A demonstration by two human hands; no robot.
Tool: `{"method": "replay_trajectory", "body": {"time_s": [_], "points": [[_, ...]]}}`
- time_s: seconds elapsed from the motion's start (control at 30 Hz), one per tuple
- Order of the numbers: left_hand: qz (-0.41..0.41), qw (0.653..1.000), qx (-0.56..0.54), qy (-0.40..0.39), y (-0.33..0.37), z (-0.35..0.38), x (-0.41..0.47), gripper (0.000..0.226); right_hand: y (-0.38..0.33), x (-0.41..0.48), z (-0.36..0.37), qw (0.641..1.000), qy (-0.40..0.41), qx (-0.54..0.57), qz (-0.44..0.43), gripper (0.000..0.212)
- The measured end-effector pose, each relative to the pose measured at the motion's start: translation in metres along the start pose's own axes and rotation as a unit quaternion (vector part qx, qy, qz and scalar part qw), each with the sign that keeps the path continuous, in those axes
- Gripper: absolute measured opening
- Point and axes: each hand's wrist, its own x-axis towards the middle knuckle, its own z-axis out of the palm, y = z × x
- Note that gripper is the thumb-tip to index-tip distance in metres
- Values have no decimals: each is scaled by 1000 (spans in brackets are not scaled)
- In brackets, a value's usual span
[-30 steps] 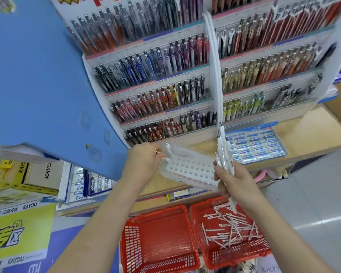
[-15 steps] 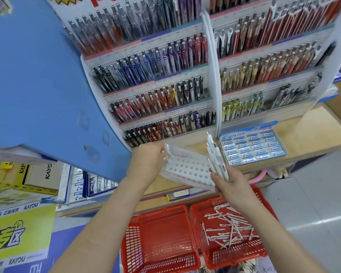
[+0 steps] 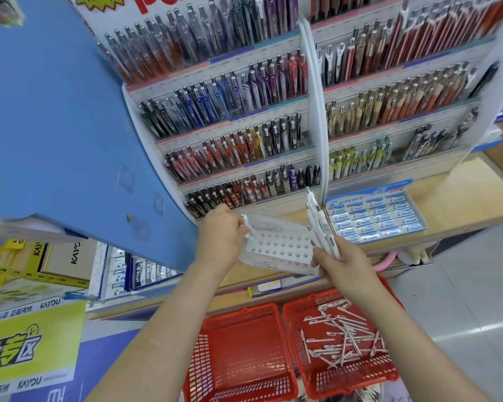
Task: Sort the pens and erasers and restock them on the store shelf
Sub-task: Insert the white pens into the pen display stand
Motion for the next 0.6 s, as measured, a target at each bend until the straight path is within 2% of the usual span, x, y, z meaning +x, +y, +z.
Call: {"method": "replay_trajectory", "body": {"time_s": [0.1,0.17,0.23,0.27,0.43,0.6], "points": [[-12,998,-51,34,10,-11,-11,23,-20,-9,-7,983,-72,168,22,11],[-19,981,-191,-5,28,-24,-24,19,-31,-15,-11,976,-115,186,11,14],[-28,923,-369,-107,48,-32,-37,11,-42,-20,-10,973,-151,173,-7,16],[-36,896,-421,-134,55,-34,-42,10,-46,-22,-8,972,-164,171,-14,18],[-80,839,-524,-122,56,-41,-47,12,-56,-28,-3,966,-175,191,-10,24],[-79,810,-578,-67,37,-58,-44,12,-48,-29,-9,968,-155,199,18,19]]}}
